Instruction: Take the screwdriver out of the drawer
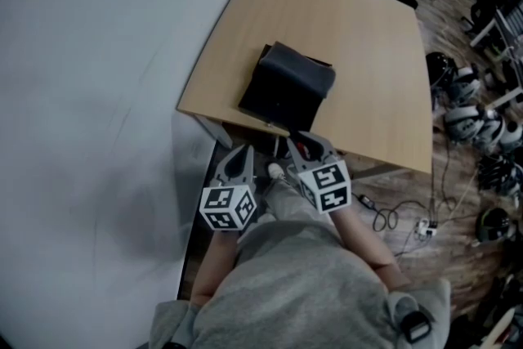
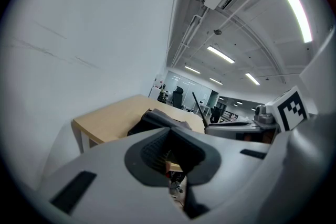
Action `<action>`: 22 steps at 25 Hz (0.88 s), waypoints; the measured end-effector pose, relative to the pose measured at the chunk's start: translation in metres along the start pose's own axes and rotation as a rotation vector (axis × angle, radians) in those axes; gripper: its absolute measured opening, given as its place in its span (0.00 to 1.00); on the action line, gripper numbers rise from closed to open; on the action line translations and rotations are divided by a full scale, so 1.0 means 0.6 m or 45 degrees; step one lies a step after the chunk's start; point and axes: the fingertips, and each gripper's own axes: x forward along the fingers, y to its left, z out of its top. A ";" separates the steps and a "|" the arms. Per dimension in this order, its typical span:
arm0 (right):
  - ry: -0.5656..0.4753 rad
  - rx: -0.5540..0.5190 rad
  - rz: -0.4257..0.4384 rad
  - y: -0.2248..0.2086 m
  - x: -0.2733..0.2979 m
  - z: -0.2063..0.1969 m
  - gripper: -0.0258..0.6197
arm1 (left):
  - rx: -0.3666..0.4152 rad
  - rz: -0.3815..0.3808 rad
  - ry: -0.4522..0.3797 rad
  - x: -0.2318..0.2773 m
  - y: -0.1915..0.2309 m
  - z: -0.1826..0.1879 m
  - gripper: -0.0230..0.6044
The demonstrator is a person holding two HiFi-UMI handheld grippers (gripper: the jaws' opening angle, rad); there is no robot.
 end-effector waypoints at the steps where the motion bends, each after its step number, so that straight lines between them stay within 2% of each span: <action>1: 0.004 -0.006 -0.005 -0.002 0.000 -0.001 0.13 | 0.001 0.002 0.000 0.000 0.001 0.000 0.04; 15: 0.013 0.000 0.012 0.005 0.011 0.003 0.13 | -0.012 0.007 0.007 0.010 0.011 0.007 0.04; 22: -0.025 0.015 0.004 0.003 0.024 0.022 0.13 | -0.012 0.000 0.002 0.021 0.020 0.017 0.04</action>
